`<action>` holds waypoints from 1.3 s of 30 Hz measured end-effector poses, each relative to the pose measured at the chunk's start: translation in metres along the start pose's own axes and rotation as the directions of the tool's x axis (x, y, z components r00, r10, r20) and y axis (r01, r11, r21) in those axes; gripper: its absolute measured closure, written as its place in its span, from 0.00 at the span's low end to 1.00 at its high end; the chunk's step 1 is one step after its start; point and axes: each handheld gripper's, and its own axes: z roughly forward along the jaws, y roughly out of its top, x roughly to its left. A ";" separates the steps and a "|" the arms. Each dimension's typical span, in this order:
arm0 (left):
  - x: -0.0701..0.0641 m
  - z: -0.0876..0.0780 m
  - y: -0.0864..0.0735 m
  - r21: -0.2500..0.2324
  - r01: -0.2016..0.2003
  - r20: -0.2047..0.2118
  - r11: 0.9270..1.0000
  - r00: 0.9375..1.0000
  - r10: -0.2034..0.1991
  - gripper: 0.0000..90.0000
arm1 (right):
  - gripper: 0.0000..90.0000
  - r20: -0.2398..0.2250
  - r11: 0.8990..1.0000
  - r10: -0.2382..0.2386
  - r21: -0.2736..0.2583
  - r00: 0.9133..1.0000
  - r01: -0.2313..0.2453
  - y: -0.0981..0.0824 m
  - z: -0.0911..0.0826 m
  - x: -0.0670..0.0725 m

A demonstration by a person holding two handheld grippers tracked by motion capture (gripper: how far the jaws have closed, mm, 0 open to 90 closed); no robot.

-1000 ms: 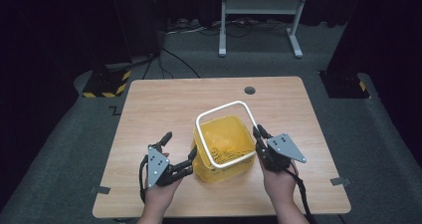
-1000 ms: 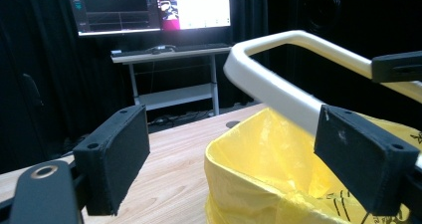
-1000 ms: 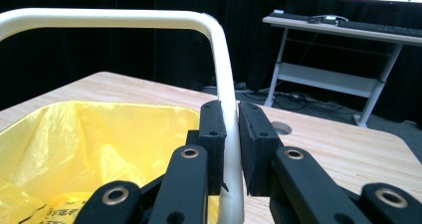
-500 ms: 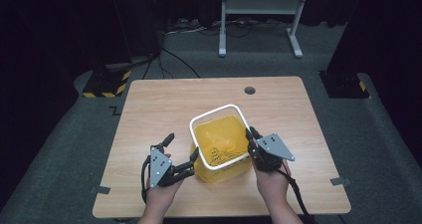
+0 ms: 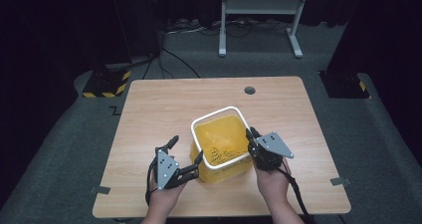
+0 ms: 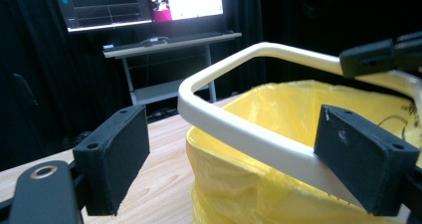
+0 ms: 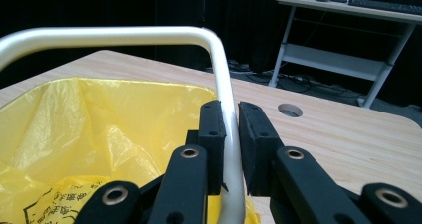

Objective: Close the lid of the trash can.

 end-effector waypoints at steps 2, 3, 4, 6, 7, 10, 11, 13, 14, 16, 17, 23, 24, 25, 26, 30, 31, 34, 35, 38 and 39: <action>0.001 0.002 -0.001 0.002 0.010 0.002 1.000 1.000 -0.010 0.16 | 0.90 -0.002 1.000 0.007 0.003 1.000 -0.007 -0.001 0.001 -0.001; 0.001 0.002 -0.002 0.002 0.009 0.001 1.000 1.000 -0.009 0.16 | 0.90 0.000 1.000 0.005 0.004 1.000 -0.005 -0.001 0.001 -0.001; 0.001 0.003 -0.002 0.004 0.008 -0.002 1.000 1.000 -0.008 0.16 | 0.90 0.001 1.000 0.009 0.006 1.000 -0.009 -0.002 0.002 0.000; 0.002 0.004 -0.003 0.008 0.007 -0.001 1.000 1.000 -0.007 0.16 | 0.90 0.001 1.000 0.013 0.007 1.000 -0.013 -0.004 0.002 0.000; 0.002 0.004 -0.003 0.009 0.008 -0.001 1.000 1.000 -0.008 0.16 | 0.90 0.001 1.000 0.016 0.009 1.000 -0.016 -0.005 0.002 0.000; 0.003 0.005 -0.004 0.011 0.003 -0.003 1.000 1.000 -0.003 0.16 | 0.90 -0.004 0.999 0.027 0.024 1.000 -0.027 -0.007 0.004 -0.002; 0.003 0.006 -0.004 0.013 0.005 -0.004 1.000 1.000 -0.005 0.16 | 0.90 -0.008 0.999 0.033 0.030 0.999 -0.032 -0.008 0.005 -0.002; 0.003 0.006 -0.005 0.019 0.008 -0.010 1.000 1.000 -0.008 0.16 | 0.90 -0.012 0.998 0.041 0.041 0.999 -0.041 -0.009 0.006 -0.002; 0.004 0.007 -0.006 0.025 0.005 -0.014 1.000 1.000 -0.005 0.16 | 0.90 -0.015 0.998 0.042 0.044 0.999 -0.042 -0.009 0.007 -0.003; 0.006 0.008 -0.008 0.027 0.018 -0.016 0.999 1.000 -0.018 0.16 | 0.90 -0.016 0.998 0.040 0.045 0.999 -0.039 -0.010 0.007 -0.003; 0.007 0.008 -0.008 0.028 0.028 -0.014 0.999 1.000 -0.028 0.16 | 0.90 -0.016 0.998 0.040 0.047 0.999 -0.039 -0.010 0.007 -0.002; -0.001 0.013 -0.007 0.039 -0.019 -0.015 0.999 1.000 0.020 0.17 | 0.90 -0.017 0.997 0.047 0.064 0.999 -0.045 -0.014 0.007 -0.005; 0.000 0.014 -0.008 0.041 -0.005 -0.011 0.999 1.000 0.005 0.17 | 0.90 -0.019 0.997 0.046 0.068 0.999 -0.045 -0.014 0.008 -0.005; 0.002 0.014 -0.008 0.040 0.006 -0.009 0.999 1.000 -0.006 0.17 | 0.90 -0.020 0.997 0.047 0.068 0.999 -0.046 -0.015 0.008 -0.005; 0.003 0.014 -0.009 0.040 0.021 -0.008 0.999 1.000 -0.021 0.17 | 0.90 -0.018 0.997 0.043 0.067 0.999 -0.042 -0.015 0.008 -0.005; 0.005 0.014 -0.009 0.048 0.034 -0.021 0.998 0.999 -0.033 0.20 | 0.90 -0.021 0.997 0.041 0.072 0.999 -0.040 -0.015 0.008 -0.005; 0.006 0.014 -0.008 0.052 0.034 -0.030 0.998 0.999 -0.033 0.21 | 0.90 -0.021 0.997 0.041 0.073 0.999 -0.039 -0.015 0.009 -0.005; 0.005 0.018 -0.006 0.064 0.024 -0.036 0.998 0.999 -0.021 0.25 | 0.90 -0.022 0.996 0.038 0.078 0.999 -0.036 -0.013 0.010 -0.004; 0.004 0.021 -0.005 0.072 0.015 -0.038 0.997 0.999 -0.013 0.25 | 0.90 -0.021 0.996 0.035 0.077 0.999 -0.033 -0.013 0.010 -0.004; 0.001 0.024 -0.005 0.074 0.010 -0.042 0.997 0.999 -0.007 0.27 | 0.90 -0.022 0.996 0.030 0.081 0.999 -0.028 -0.012 0.011 -0.004; 0.002 0.024 -0.006 0.075 0.008 -0.043 0.997 0.999 -0.005 0.27 | 0.90 -0.023 0.997 0.027 0.079 0.999 -0.026 -0.012 0.011 -0.004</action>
